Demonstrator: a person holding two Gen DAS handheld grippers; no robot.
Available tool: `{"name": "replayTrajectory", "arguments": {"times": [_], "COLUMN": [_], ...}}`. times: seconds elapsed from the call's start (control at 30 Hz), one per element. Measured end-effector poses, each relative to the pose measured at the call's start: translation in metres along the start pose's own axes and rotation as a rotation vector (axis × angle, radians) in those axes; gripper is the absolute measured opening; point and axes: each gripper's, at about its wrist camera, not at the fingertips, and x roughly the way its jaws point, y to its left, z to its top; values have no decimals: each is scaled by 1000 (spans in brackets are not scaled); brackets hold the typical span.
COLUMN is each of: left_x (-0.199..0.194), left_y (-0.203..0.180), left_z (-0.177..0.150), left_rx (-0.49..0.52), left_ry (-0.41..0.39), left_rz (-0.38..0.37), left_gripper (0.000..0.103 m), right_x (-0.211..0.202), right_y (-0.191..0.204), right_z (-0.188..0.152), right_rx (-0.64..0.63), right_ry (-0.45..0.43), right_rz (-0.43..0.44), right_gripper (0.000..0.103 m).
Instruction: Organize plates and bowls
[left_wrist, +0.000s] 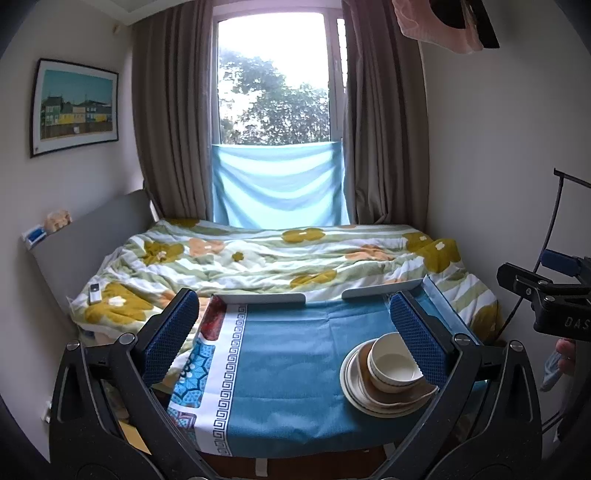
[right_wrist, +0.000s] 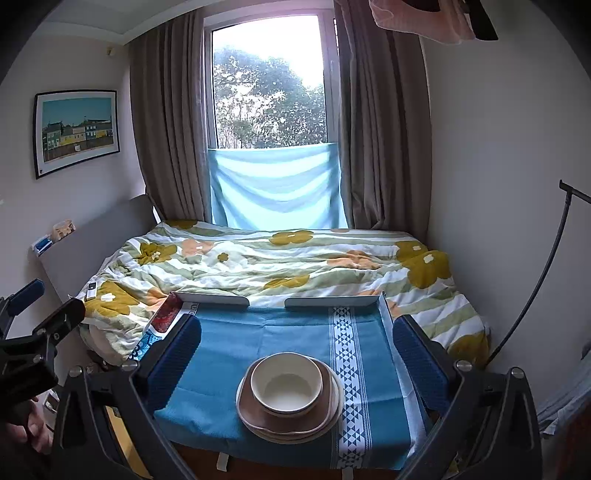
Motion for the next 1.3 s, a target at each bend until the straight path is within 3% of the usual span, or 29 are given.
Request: {"name": "replayTrajectory", "arguments": {"times": [1.3], "left_x": [-10], "left_y": [-2], "left_z": [7], "left_rx": [15], "left_ry": [-15], "left_rz": [15], "left_gripper": [103], "right_x": [-1], "right_y": [-5], "right_z": [3], "right_rx": [0], "right_ry": [2], "right_rz": [-11], "right_gripper": [103]}}
